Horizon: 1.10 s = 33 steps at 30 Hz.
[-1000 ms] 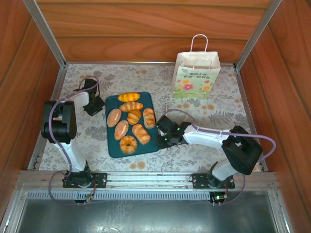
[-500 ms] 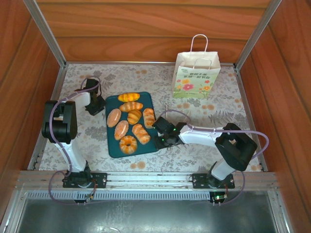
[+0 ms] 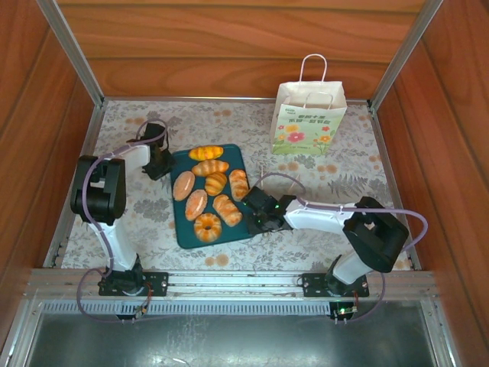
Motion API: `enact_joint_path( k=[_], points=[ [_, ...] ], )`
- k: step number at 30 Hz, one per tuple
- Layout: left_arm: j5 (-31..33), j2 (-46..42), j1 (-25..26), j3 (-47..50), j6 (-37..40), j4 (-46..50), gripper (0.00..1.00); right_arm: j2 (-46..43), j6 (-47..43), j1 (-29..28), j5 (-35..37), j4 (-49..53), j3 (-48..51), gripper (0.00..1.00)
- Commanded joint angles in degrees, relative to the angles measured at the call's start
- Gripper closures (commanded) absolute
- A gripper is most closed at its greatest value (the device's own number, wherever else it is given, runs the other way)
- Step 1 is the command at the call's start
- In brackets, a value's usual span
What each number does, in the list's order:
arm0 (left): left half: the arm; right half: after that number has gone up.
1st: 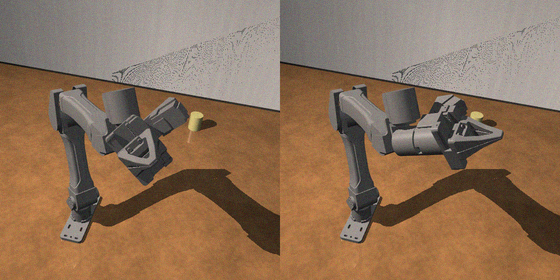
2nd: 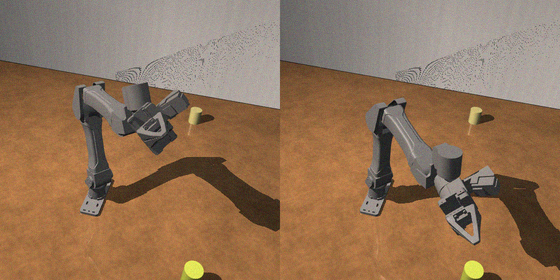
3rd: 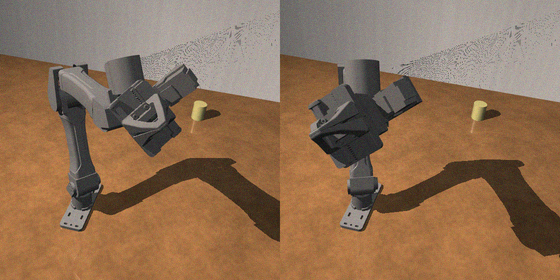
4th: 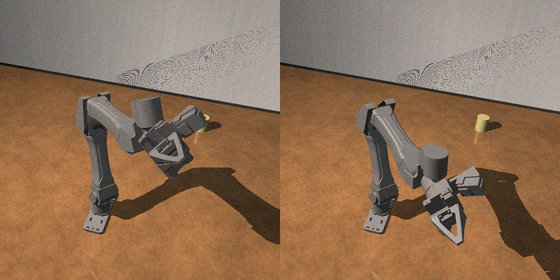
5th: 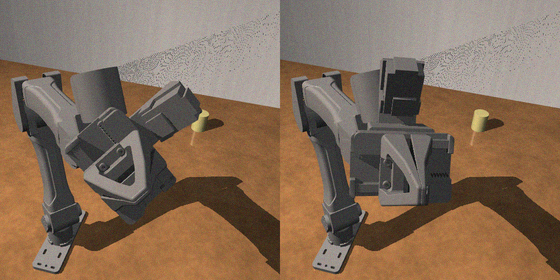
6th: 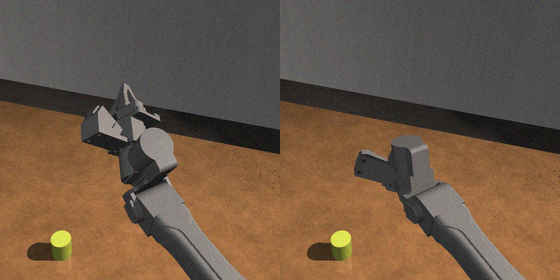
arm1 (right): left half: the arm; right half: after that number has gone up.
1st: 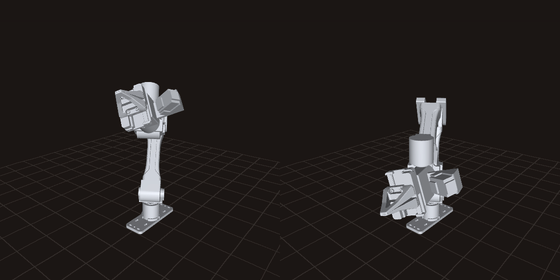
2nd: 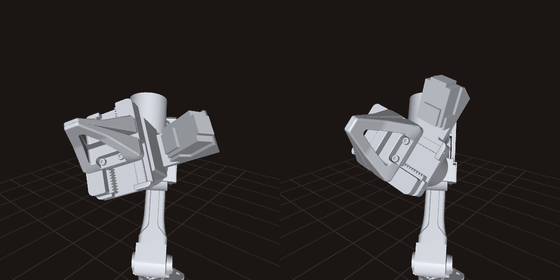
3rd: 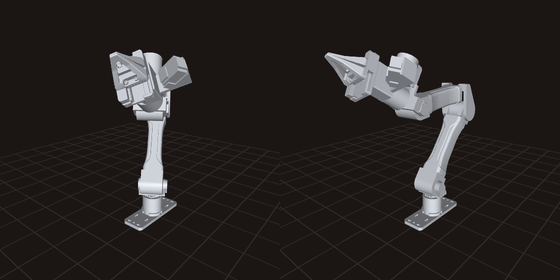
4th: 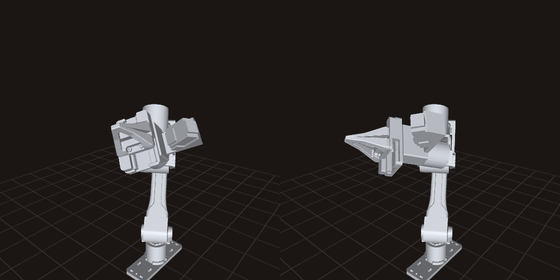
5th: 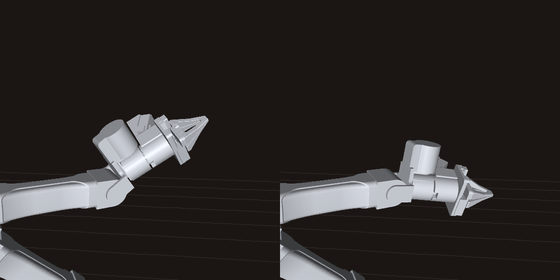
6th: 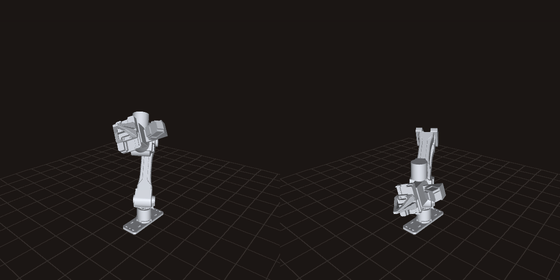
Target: Place the fake bread into the paper bag
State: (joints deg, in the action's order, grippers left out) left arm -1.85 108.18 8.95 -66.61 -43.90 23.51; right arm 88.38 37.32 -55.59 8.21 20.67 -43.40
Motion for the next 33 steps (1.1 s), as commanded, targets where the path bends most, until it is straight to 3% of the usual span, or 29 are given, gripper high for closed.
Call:
enact_joint_path(
  k=[1,33],
  points=[
    [-1.23,1.53,1.56,-2.19,-1.25,-0.39,1.0,-0.34,2.49,-0.07,4.52,6.69,2.83,1.0],
    [-3.22,10.18,11.86,-14.07,-2.66,-0.3,1.0,-10.89,14.68,2.09,8.07,12.82,13.78,1.0]
  ],
)
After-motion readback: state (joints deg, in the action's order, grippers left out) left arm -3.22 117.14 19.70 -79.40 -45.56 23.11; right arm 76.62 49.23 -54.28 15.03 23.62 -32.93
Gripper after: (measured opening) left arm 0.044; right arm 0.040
